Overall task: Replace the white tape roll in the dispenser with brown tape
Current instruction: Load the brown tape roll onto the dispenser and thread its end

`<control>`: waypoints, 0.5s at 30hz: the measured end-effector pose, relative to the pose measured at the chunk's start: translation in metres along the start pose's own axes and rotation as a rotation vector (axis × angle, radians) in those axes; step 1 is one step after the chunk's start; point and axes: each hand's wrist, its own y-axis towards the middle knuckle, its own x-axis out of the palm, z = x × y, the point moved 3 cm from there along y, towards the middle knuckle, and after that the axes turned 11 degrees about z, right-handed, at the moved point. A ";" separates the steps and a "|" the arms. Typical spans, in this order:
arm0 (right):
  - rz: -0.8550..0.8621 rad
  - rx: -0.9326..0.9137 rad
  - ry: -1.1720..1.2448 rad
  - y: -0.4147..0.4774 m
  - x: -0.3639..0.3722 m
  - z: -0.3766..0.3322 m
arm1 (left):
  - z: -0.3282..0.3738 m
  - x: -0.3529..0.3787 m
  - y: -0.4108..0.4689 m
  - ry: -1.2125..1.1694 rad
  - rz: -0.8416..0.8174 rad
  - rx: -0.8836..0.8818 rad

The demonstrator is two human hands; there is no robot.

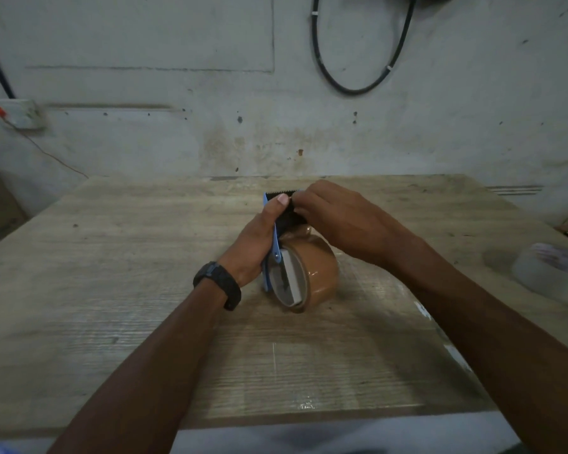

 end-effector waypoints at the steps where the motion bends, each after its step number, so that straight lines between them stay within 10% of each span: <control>1: 0.047 0.091 0.054 0.001 0.000 0.001 | -0.001 0.000 0.000 -0.005 0.016 0.005; 10: 0.396 0.864 0.711 -0.014 -0.003 0.004 | -0.003 -0.002 -0.003 -0.066 -0.014 0.048; 15: 0.265 0.920 0.445 -0.041 0.004 -0.020 | -0.007 -0.004 -0.003 -0.038 0.000 0.052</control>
